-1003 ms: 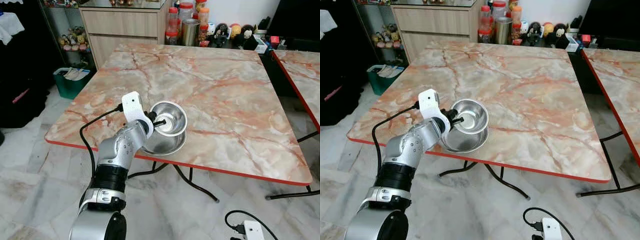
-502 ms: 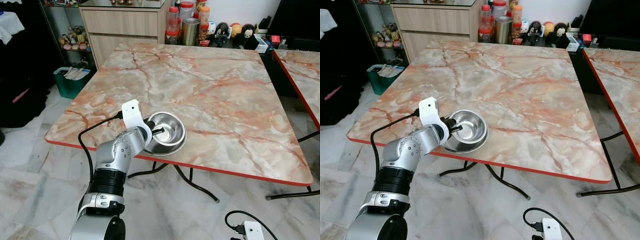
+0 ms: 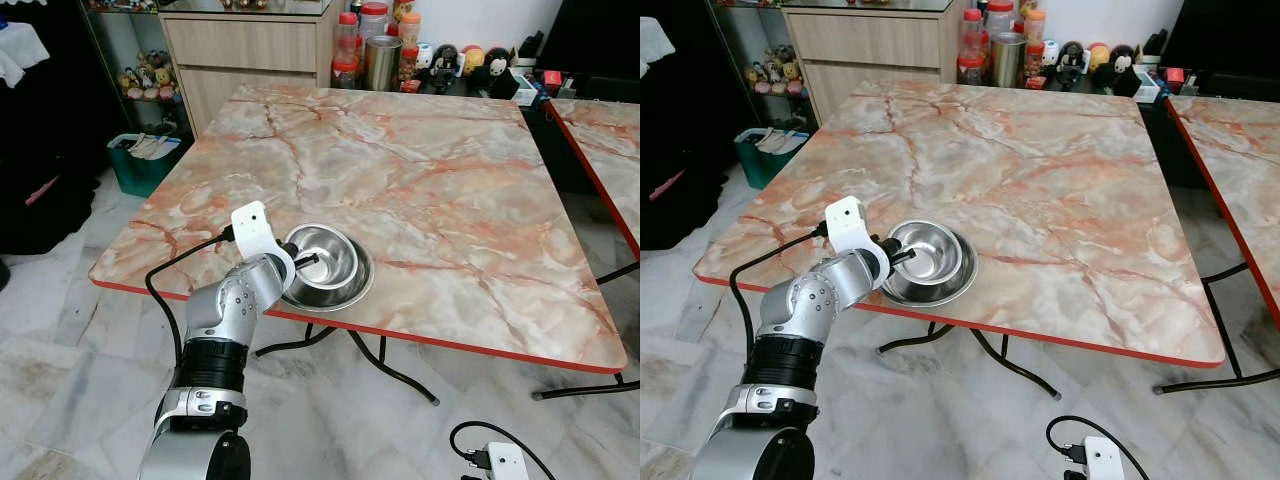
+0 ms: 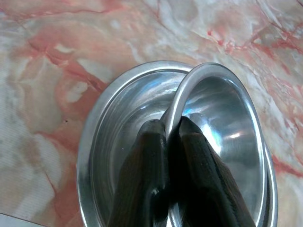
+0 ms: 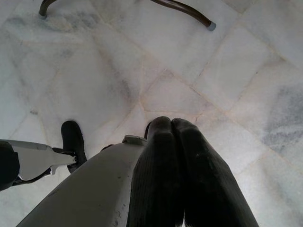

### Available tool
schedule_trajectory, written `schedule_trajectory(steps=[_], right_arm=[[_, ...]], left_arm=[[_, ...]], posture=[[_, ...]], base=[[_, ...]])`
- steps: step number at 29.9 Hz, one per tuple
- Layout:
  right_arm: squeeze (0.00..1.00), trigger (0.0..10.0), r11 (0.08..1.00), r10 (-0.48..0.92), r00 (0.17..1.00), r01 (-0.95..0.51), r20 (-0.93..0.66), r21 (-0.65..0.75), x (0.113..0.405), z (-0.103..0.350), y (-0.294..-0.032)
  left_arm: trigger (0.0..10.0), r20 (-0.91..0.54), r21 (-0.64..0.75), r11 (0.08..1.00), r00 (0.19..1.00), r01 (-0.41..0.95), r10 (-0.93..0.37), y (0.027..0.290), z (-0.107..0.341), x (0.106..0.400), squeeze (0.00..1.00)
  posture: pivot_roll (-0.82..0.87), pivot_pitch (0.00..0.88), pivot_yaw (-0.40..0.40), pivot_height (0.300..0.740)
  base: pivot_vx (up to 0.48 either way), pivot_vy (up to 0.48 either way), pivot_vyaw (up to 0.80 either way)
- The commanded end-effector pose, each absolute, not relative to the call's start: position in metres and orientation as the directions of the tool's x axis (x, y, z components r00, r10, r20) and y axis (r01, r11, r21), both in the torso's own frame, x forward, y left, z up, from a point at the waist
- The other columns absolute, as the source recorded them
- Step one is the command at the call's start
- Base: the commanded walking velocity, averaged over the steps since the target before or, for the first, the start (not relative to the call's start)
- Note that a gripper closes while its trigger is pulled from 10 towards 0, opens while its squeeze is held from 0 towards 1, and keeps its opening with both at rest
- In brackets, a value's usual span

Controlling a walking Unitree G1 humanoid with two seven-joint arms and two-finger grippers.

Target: Setting the table

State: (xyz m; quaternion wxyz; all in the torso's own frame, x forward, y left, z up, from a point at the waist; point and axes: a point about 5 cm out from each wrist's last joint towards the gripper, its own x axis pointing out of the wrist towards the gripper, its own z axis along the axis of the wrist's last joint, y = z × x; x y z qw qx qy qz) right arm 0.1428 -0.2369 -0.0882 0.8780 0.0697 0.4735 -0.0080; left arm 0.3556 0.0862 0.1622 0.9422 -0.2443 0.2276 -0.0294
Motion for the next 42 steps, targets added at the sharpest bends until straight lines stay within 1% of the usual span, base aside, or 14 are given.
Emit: schedule_trajectory(steps=[1, 11, 12, 13, 15, 16, 17, 25, 30, 31, 33, 34, 40, 42], right_arm=[[0.00, 10.0, 0.990, 0.047, 0.552, 0.087, -0.833, 0.114, 0.1417, -0.0878, -0.2397], [0.00, 10.0, 0.990, 0.047, 0.552, 0.086, -0.832, 0.113, 0.1427, -0.0877, -0.2393], [0.00, 10.0, 0.990, 0.048, 0.552, 0.086, -0.832, 0.114, 0.1427, -0.0877, -0.2392], [0.00, 10.0, 0.990, 0.048, 0.553, 0.087, -0.832, 0.114, 0.1428, -0.0876, -0.2391], [0.00, 10.0, 0.990, 0.047, 0.553, 0.088, -0.832, 0.115, 0.1429, -0.0876, -0.2391], [0.00, 10.0, 0.989, 0.047, 0.553, 0.088, -0.832, 0.115, 0.1430, -0.0876, -0.2390], [0.00, 10.0, 0.989, 0.047, 0.554, 0.089, -0.831, 0.115, 0.1430, -0.0876, -0.2389], [0.00, 10.0, 0.990, 0.047, 0.553, 0.087, -0.832, 0.114, 0.1432, -0.0876, -0.2390], [0.00, 10.0, 0.990, 0.047, 0.553, 0.087, -0.832, 0.114, 0.1434, -0.0875, -0.2390], [0.00, 10.0, 0.990, 0.047, 0.553, 0.087, -0.832, 0.114, 0.1436, -0.0874, -0.2391], [0.00, 10.0, 0.990, 0.047, 0.553, 0.087, -0.832, 0.114, 0.1436, -0.0874, -0.2391], [0.00, 10.0, 0.990, 0.047, 0.553, 0.087, -0.832, 0.114, 0.1437, -0.0874, -0.2390], [0.00, 10.0, 0.990, 0.047, 0.554, 0.088, -0.831, 0.114, 0.1438, -0.0873, -0.2391], [0.00, 10.0, 0.990, 0.047, 0.553, 0.087, -0.832, 0.114, 0.1436, -0.0874, -0.2391]], left_arm=[[10.0, -0.409, -0.492, 0.870, 0.893, -0.041, -0.189, 0.0773, 0.1653, 0.3552, 0.00], [10.0, -0.418, -0.487, 0.873, 0.884, -0.023, -0.209, 0.0752, 0.1640, 0.3540, 0.00], [10.0, -0.417, -0.486, 0.874, 0.884, -0.022, -0.210, 0.0753, 0.1640, 0.3540, 0.60], [10.0, -0.418, -0.484, 0.875, 0.884, -0.021, -0.211, 0.0753, 0.1641, 0.3540, 1.00], [10.0, -0.420, -0.483, 0.876, 0.882, -0.019, -0.213, 0.0752, 0.1640, 0.3540, 1.00], [10.0, -0.420, -0.482, 0.876, 0.882, -0.019, -0.213, 0.0753, 0.1641, 0.3541, 0.25], [10.0, -0.421, -0.482, 0.876, 0.882, -0.019, -0.212, 0.0754, 0.1641, 0.3541, 0.00], [10.0, -0.429, -0.474, 0.881, 0.878, -0.019, -0.212, 0.0756, 0.1637, 0.3537, 0.00], [10.0, -0.434, -0.438, 0.899, 0.875, 0.003, -0.215, 0.0773, 0.1632, 0.3531, 0.00], [10.0, -0.435, -0.426, 0.904, 0.876, 0.006, -0.211, 0.0781, 0.1632, 0.3532, 0.73], [10.0, -0.435, -0.422, 0.907, 0.876, 0.007, -0.209, 0.0784, 0.1632, 0.3533, 0.73], [10.0, -0.435, -0.419, 0.908, 0.876, 0.008, -0.208, 0.0790, 0.1631, 0.3532, 0.00], [10.0, -0.434, -0.403, 0.915, 0.881, 0.000, -0.191, 0.0833, 0.1636, 0.3538, 0.00], [10.0, -0.428, -0.375, 0.927, 0.886, 0.005, -0.178, 0.0850, 0.1648, 0.3541, 0.00]], posture=[[0.04, 0.047, -0.002, 0.740], [0.04, 0.054, -0.001, 0.740], [0.04, 0.054, -0.001, 0.740], [0.04, 0.054, -0.001, 0.740], [0.04, 0.055, -0.001, 0.740], [0.04, 0.055, -0.001, 0.740], [0.04, 0.055, -0.001, 0.740], [0.05, 0.056, -0.002, 0.740], [0.05, 0.057, -0.002, 0.740], [0.05, 0.057, -0.002, 0.740], [0.05, 0.057, -0.002, 0.740], [0.05, 0.056, -0.002, 0.740], [0.05, 0.056, -0.003, 0.740], [0.05, 0.056, -0.004, 0.740]], base=[[0.000, 0.000, 0.00], [0.000, 0.000, 0.00], [0.000, 0.000, 0.00], [0.000, 0.000, 0.00], [0.000, 0.000, 0.00], [0.000, 0.000, 0.00], [0.000, 0.000, 0.00], [0.000, 0.000, 0.00], [0.000, 0.000, 0.00], [0.000, 0.000, 0.00], [0.000, 0.000, 0.00], [0.000, 0.000, 0.00], [0.000, 0.000, 0.00], [0.000, 0.000, 0.00]])
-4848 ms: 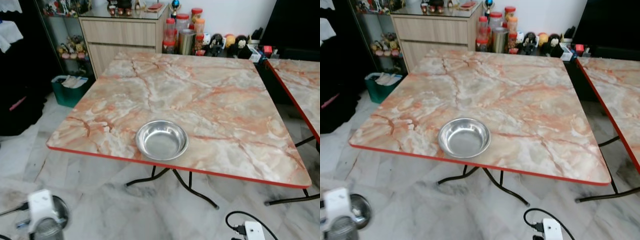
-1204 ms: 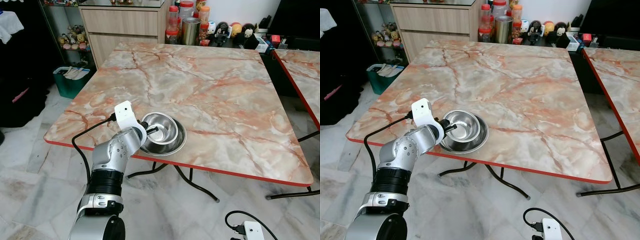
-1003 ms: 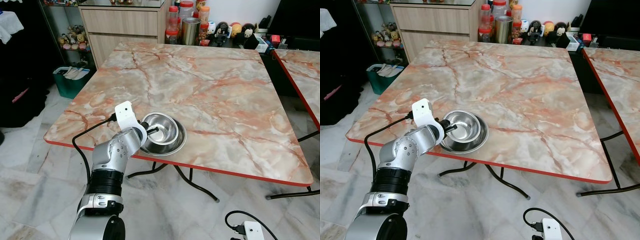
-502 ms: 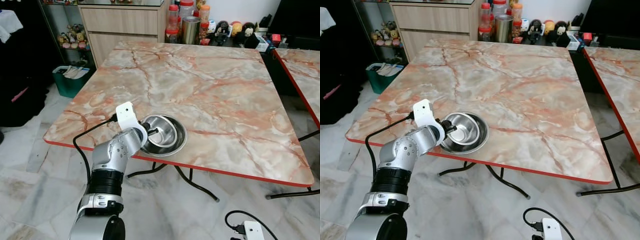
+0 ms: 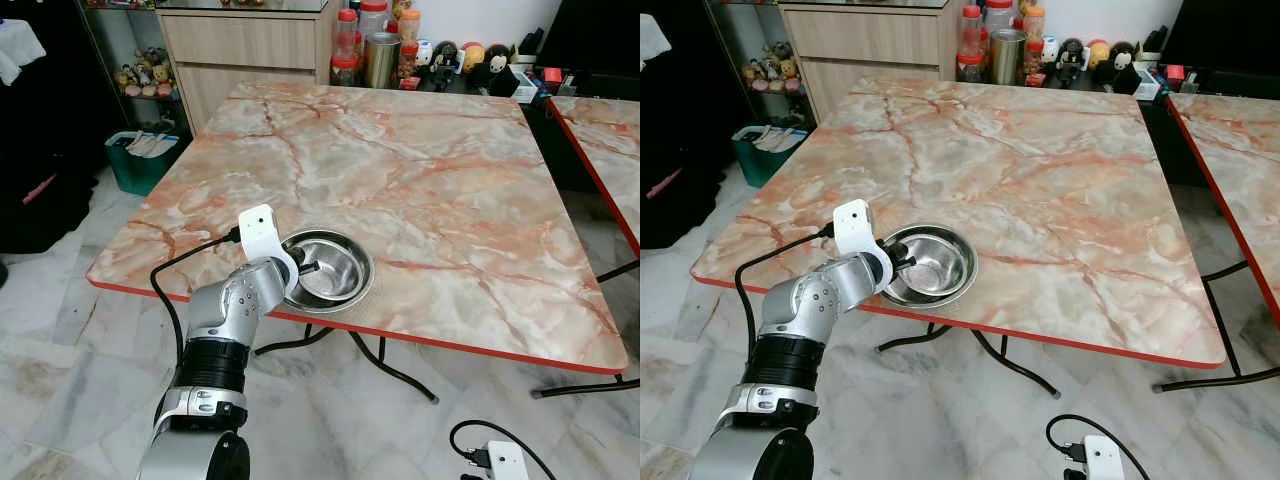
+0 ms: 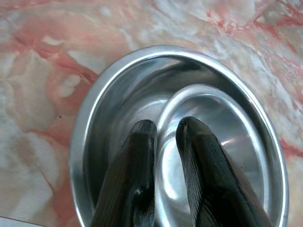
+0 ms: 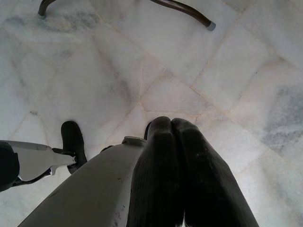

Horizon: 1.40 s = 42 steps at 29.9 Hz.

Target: Setting the table

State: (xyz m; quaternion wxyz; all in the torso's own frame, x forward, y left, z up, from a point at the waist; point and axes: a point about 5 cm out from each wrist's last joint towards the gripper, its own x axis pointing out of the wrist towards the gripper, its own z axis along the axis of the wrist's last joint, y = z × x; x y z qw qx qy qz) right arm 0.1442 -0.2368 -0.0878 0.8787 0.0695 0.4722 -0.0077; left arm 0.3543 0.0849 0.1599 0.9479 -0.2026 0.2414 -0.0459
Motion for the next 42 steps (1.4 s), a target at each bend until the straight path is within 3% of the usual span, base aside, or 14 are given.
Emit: schedule_trajectory(steps=[1, 5, 12, 15, 16, 18, 21, 22, 24, 26, 27, 29, 33, 42], right_arm=[[0.00, 10.0, 0.990, 0.048, 0.553, 0.086, -0.832, 0.115, 0.143, -0.087, -0.239], [0.00, 10.0, 0.990, 0.048, 0.553, 0.086, -0.832, 0.115, 0.143, -0.087, -0.239], [0.00, 10.0, 0.990, 0.048, 0.554, 0.085, -0.831, 0.114, 0.144, -0.087, -0.239], [0.00, 10.0, 0.990, 0.048, 0.555, 0.086, -0.831, 0.115, 0.144, -0.087, -0.239], [0.00, 10.0, 0.990, 0.048, 0.555, 0.087, -0.830, 0.115, 0.144, -0.087, -0.239], [0.00, 10.0, 0.989, 0.047, 0.556, 0.088, -0.830, 0.115, 0.144, -0.087, -0.239], [0.00, 10.0, 0.989, 0.046, 0.557, 0.089, -0.829, 0.115, 0.144, -0.087, -0.239], [0.00, 10.0, 0.989, 0.046, 0.557, 0.090, -0.829, 0.116, 0.144, -0.087, -0.239], [0.00, 10.0, 0.989, 0.047, 0.557, 0.089, -0.829, 0.116, 0.144, -0.087, -0.239], [0.00, 10.0, 0.990, 0.049, 0.556, 0.086, -0.830, 0.116, 0.144, -0.087, -0.239], [0.00, 10.0, 0.990, 0.049, 0.556, 0.086, -0.830, 0.116, 0.144, -0.087, -0.239], [0.00, 10.0, 0.989, 0.050, 0.556, 0.085, -0.830, 0.117, 0.144, -0.087, -0.238], [0.00, 10.0, 0.990, 0.050, 0.556, 0.085, -0.830, 0.117, 0.144, -0.087, -0.238], [0.00, 10.0, 0.990, 0.052, 0.555, 0.082, -0.830, 0.117, 0.144, -0.088, -0.238]], left_arm=[[10.0, -0.422, -0.349, 0.937, 0.891, 0.009, -0.166, 0.086, 0.166, 0.355, 0.00], [10.0, -0.421, -0.343, 0.939, 0.892, 0.010, -0.163, 0.087, 0.166, 0.355, 0.00], [10.0, -0.293, -0.160, 0.987, 0.954, 0.011, -0.058, 0.098, 0.186, 0.361, 0.00], [10.0, -0.166, -0.131, 0.991, 0.985, 0.031, -0.053, 0.101, 0.202, 0.363, 0.00], [10.0, -0.074, -0.068, 0.997, 0.997, 0.025, -0.030, 0.106, 0.213, 0.363, 0.00], [10.0, 0.035, -0.087, 0.996, 0.999, -0.014, 0.017, 0.120, 0.226, 0.363, 0.00], [10.0, 0.080, -0.045, 0.997, 0.995, -0.062, 0.066, 0.131, 0.231, 0.363, 0.00], [10.0, 0.140, 0.123, 0.975, 0.976, -0.186, 0.169, 0.161, 0.230, 0.362, 0.00], [10.0, 0.159, 0.184, 0.956, 0.967, -0.229, 0.201, 0.172, 0.228, 0.361, 0.00], [10.0, 0.171, 0.339, 0.879, 0.941, -0.335, 0.292, 0.206, 0.214, 0.356, 0.00], [10.0, 0.171, 0.339, 0.879, 0.941, -0.335, 0.292, 0.206, 0.214, 0.356, 0.00], [10.0, 0.176, 0.416, 0.802, 0.904, -0.428, 0.390, 0.241, 0.197, 0.346, 0.00], [10.0, 0.162, 0.500, 0.690, 0.839, -0.523, 0.519, 0.282, 0.170, 0.327, 0.00], [10.0, 0.105, 0.591, 0.459, 0.628, -0.663, 0.771, 0.340, 0.104, 0.271, 0.00]], posture=[[0.05, 0.056, -0.004, 0.740], [0.05, 0.056, -0.004, 0.740], [0.05, 0.057, -0.005, 0.740], [0.05, 0.057, -0.005, 0.740], [0.05, 0.055, -0.006, 0.740], [0.05, 0.055, -0.007, 0.740], [0.05, 0.055, -0.007, 0.740], [0.05, 0.055, -0.006, 0.740], [0.05, 0.055, -0.006, 0.740], [0.06, 0.053, -0.008, 0.740], [0.06, 0.053, -0.008, 0.740], [0.06, 0.051, -0.008, 0.740], [0.06, 0.051, -0.009, 0.740], [0.06, 0.045, -0.008, 0.740]], base=[[0.000, 0.000, 0.00], [0.000, 0.000, 0.00], [0.000, 0.000, 0.00], [0.000, 0.000, 0.00], [0.000, 0.000, 0.00], [0.000, 0.000, 0.00], [0.000, 0.000, 0.00], [0.000, 0.000, 0.00], [0.000, 0.000, 0.00], [0.000, 0.000, 0.00], [0.000, 0.000, 0.00], [0.000, 0.000, 0.00], [0.000, 0.000, 0.00], [0.000, 0.000, 0.00]])
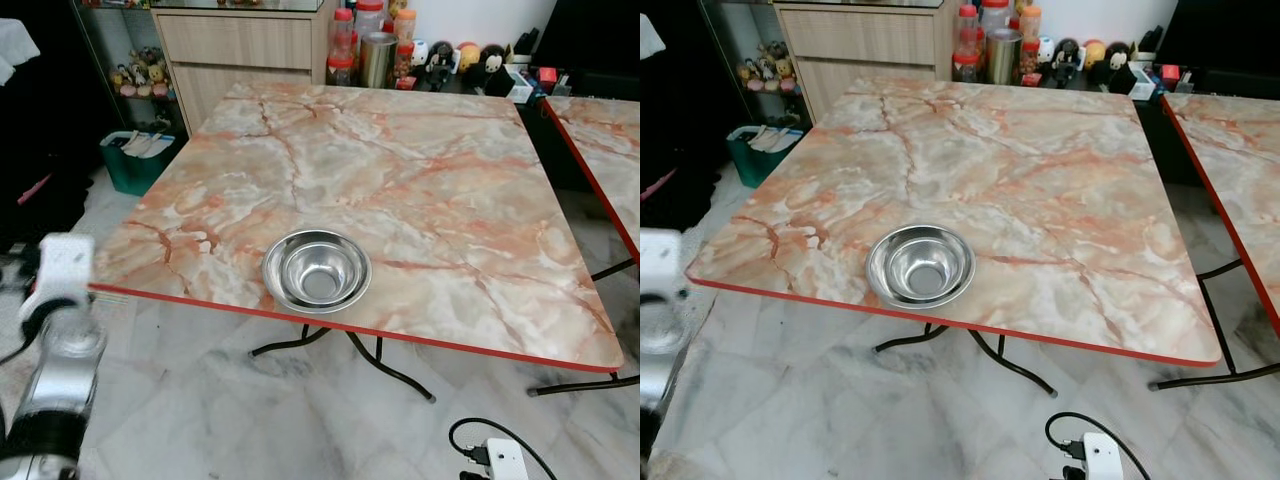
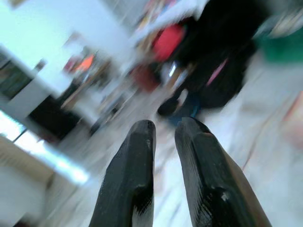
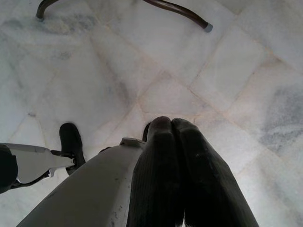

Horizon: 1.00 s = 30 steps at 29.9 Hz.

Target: Setting the table

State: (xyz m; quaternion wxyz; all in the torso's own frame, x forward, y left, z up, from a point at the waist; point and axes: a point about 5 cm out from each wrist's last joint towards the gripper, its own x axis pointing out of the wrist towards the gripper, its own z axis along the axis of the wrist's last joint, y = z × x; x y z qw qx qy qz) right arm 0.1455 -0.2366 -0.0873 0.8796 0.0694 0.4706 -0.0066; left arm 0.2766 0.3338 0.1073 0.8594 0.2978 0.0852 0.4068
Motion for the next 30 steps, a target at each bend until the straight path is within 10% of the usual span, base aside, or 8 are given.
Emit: schedule_trajectory(steps=[1, 16, 30], right_arm=[[0.00, 10.0, 0.990, 0.052, 0.555, 0.082, -0.830, 0.117, 0.144, -0.088, -0.238], [0.00, 10.0, 0.990, 0.050, 0.555, 0.086, -0.830, 0.116, 0.143, -0.088, -0.238], [0.00, 10.0, 0.991, 0.052, 0.550, 0.076, -0.834, 0.112, 0.141, -0.088, -0.240]], left_arm=[[10.0, 0.105, 0.591, 0.459, 0.628, -0.663, 0.771, 0.340, 0.104, 0.271, 0.00], [10.0, -0.523, 0.379, 0.886, 0.729, -0.266, 0.442, 0.268, -0.025, 0.234, 0.00], [10.0, -0.682, 0.230, 0.961, 0.679, -0.151, 0.270, 0.225, -0.061, 0.208, 0.00]], posture=[[0.06, 0.045, -0.008, 0.740], [0.05, 0.039, -0.005, 0.740], [0.03, 0.022, -0.015, 0.740]], base=[[0.000, 0.000, 0.00], [0.000, 0.000, 0.00], [0.000, 0.000, 0.00]])
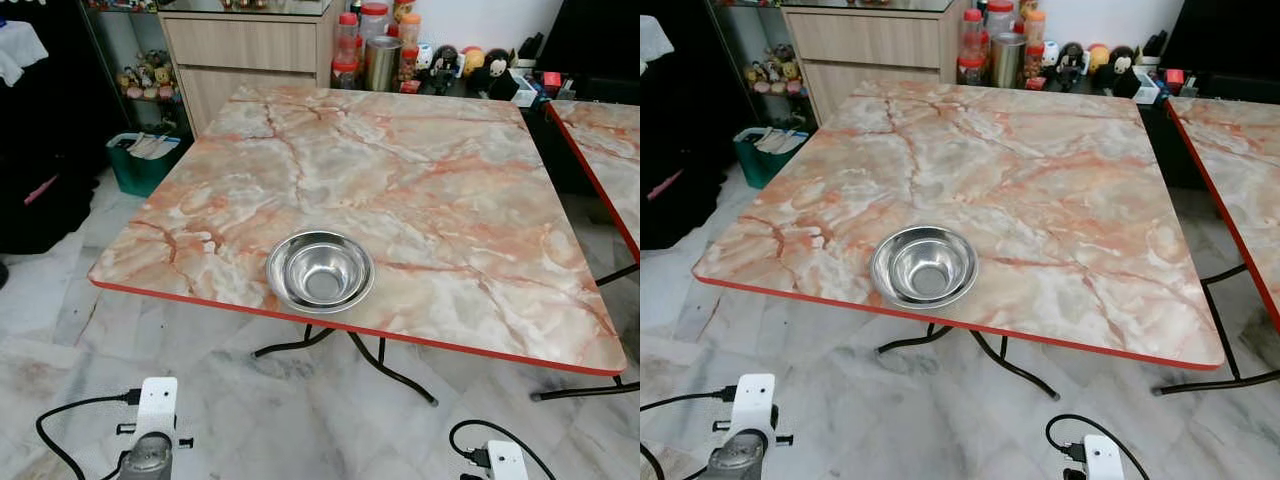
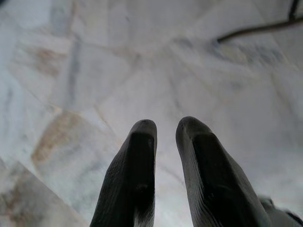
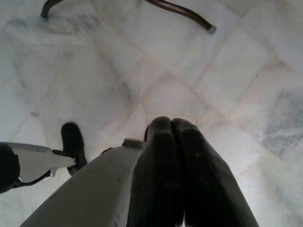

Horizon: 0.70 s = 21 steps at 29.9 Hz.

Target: Setting the table

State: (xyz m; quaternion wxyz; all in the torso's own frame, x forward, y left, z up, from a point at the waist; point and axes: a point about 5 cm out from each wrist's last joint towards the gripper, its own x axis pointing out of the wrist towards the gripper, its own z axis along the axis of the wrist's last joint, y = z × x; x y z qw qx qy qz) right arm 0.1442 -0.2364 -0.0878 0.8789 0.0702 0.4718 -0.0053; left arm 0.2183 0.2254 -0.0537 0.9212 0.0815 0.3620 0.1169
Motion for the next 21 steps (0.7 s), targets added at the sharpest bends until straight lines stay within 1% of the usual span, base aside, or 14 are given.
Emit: schedule_trajectory(steps=[1, 6, 10, 18, 19, 21], right_arm=[[0.00, 10.0, 0.991, 0.051, 0.550, 0.075, -0.834, 0.110, 0.1405, -0.0878, -0.2409], [0.00, 10.0, 0.991, 0.045, 0.552, 0.082, -0.833, 0.108, 0.1395, -0.0879, -0.2416], [0.00, 10.0, 0.991, 0.047, 0.548, 0.077, -0.835, 0.106, 0.1387, -0.0884, -0.2410], [0.00, 10.0, 0.992, 0.039, 0.543, 0.079, -0.839, 0.098, 0.1374, -0.0888, -0.2419], [0.00, 10.0, 0.992, 0.039, 0.539, 0.077, -0.841, 0.096, 0.1369, -0.0890, -0.2420], [0.00, 10.0, 0.991, 0.039, 0.536, 0.085, -0.843, 0.099, 0.1363, -0.0893, -0.2420]], left_arm=[[10.0, -0.696, 0.213, 0.961, 0.663, -0.177, 0.276, 0.2241, -0.0640, 0.2038, 0.00], [10.0, -0.711, 0.189, 0.960, 0.646, -0.205, 0.278, 0.2249, -0.0673, 0.1983, 0.00], [10.0, -0.721, 0.206, 0.954, 0.625, -0.219, 0.299, 0.2287, -0.0685, 0.1954, 0.00], [10.0, -0.717, 0.213, 0.955, 0.631, -0.206, 0.296, 0.2294, -0.0675, 0.1970, 0.00], [10.0, -0.717, 0.218, 0.954, 0.629, -0.205, 0.299, 0.2297, -0.0679, 0.1961, 0.00], [10.0, -0.719, 0.226, 0.952, 0.624, -0.207, 0.307, 0.2303, -0.0687, 0.1944, 0.00]], posture=[[0.02, 0.018, -0.014, 0.740], [0.01, 0.010, -0.009, 0.740], [0.00, 0.000, -0.014, 0.740], [0.00, 0.000, -0.015, 0.740], [0.00, 0.000, -0.016, 0.740], [0.00, 0.000, -0.016, 0.740]], base=[[0.000, 0.000, 0.00], [0.000, 0.000, 0.00], [0.000, 0.000, 0.00], [0.000, 0.000, 0.00], [0.000, -0.240, 0.00], [0.000, -0.285, -0.80]])
